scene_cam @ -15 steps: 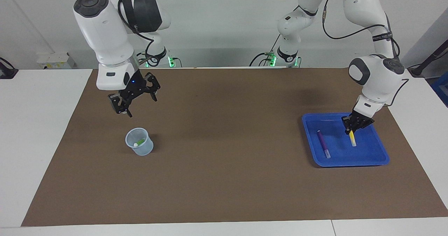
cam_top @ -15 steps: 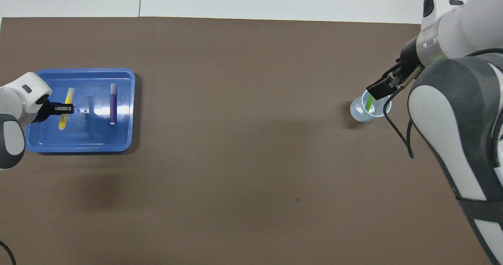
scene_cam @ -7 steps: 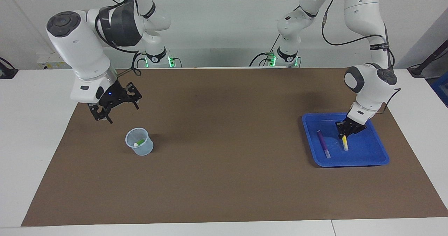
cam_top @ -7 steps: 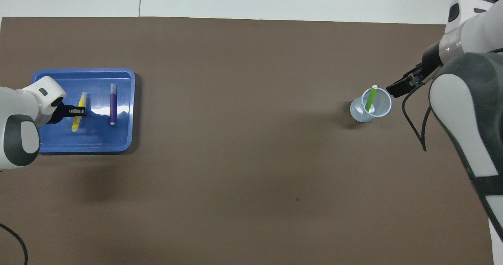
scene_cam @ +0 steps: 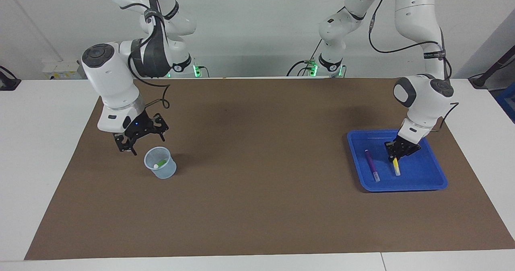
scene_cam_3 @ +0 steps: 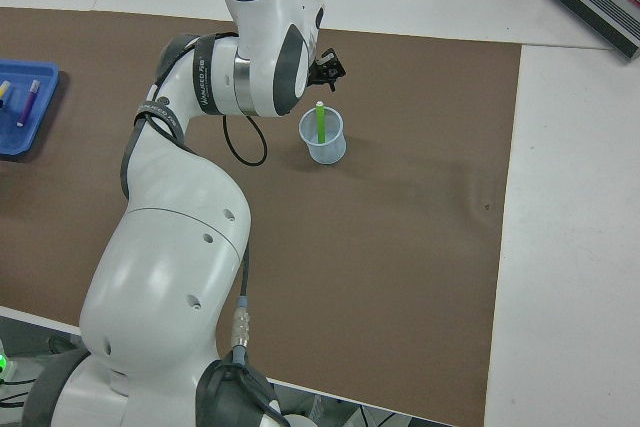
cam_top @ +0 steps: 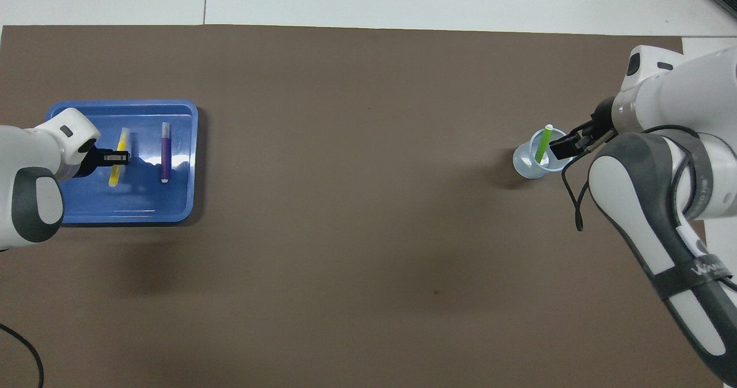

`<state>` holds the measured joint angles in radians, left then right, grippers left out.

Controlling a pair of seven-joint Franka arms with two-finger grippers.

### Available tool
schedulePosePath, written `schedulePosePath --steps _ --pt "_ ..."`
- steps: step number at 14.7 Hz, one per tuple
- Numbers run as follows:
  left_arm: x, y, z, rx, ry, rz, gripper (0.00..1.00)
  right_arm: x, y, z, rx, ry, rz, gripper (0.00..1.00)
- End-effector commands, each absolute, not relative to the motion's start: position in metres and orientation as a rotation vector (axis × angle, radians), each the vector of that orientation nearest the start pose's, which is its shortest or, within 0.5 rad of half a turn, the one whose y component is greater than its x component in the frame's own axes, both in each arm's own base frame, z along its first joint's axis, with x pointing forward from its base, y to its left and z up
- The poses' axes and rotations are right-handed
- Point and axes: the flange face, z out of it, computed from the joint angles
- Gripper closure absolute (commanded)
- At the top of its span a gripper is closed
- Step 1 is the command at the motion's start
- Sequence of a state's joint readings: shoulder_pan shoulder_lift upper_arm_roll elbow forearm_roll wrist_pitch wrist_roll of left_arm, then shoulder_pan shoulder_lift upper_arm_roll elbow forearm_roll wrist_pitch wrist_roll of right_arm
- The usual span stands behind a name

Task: Right arm passes pens to left for tray arrangement
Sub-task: 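Lower the yellow pen into the tray while the right gripper reaches the cup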

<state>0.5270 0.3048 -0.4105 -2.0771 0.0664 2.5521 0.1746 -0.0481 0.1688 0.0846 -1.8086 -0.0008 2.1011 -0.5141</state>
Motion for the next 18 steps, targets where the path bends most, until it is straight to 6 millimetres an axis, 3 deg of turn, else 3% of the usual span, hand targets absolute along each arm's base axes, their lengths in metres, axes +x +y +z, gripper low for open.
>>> schedulePosePath --steps 1,3,4,7,10,12,13,15,18 --pt "0.597 0.073 0.307 -3.155 0.120 -0.344 0.93 0.614 0.016 0.462 -3.051 -0.742 -0.233 0.00" --pt "0.596 0.073 0.306 -3.162 0.067 -0.331 0.66 0.613 0.017 0.459 -3.069 -0.621 -0.231 0.00" --pt "0.596 0.073 0.306 -3.165 0.031 -0.328 0.57 0.614 0.016 0.457 -3.077 -0.562 -0.238 0.00" --pt "0.595 0.073 0.306 -3.165 0.023 -0.325 0.47 0.614 0.019 0.456 -3.071 -0.535 -0.249 0.14" --pt "0.595 0.072 0.305 -3.166 0.023 -0.320 0.46 0.611 0.022 0.450 -3.079 -0.456 -0.238 0.19" --pt "0.596 0.074 0.306 -3.168 0.014 -0.316 0.40 0.608 0.027 0.442 -3.085 -0.384 -0.246 0.24" --pt "0.596 0.075 0.307 -3.168 0.006 -0.318 0.34 0.607 0.027 0.439 -3.087 -0.350 -0.276 0.26" --pt "0.597 0.076 0.309 -3.165 0.006 -0.325 0.05 0.612 0.026 0.435 -3.085 -0.308 -0.350 0.27" --pt "0.596 0.075 0.308 -3.163 0.031 -0.322 0.00 0.622 0.025 0.429 -3.076 -0.282 -0.447 0.31"
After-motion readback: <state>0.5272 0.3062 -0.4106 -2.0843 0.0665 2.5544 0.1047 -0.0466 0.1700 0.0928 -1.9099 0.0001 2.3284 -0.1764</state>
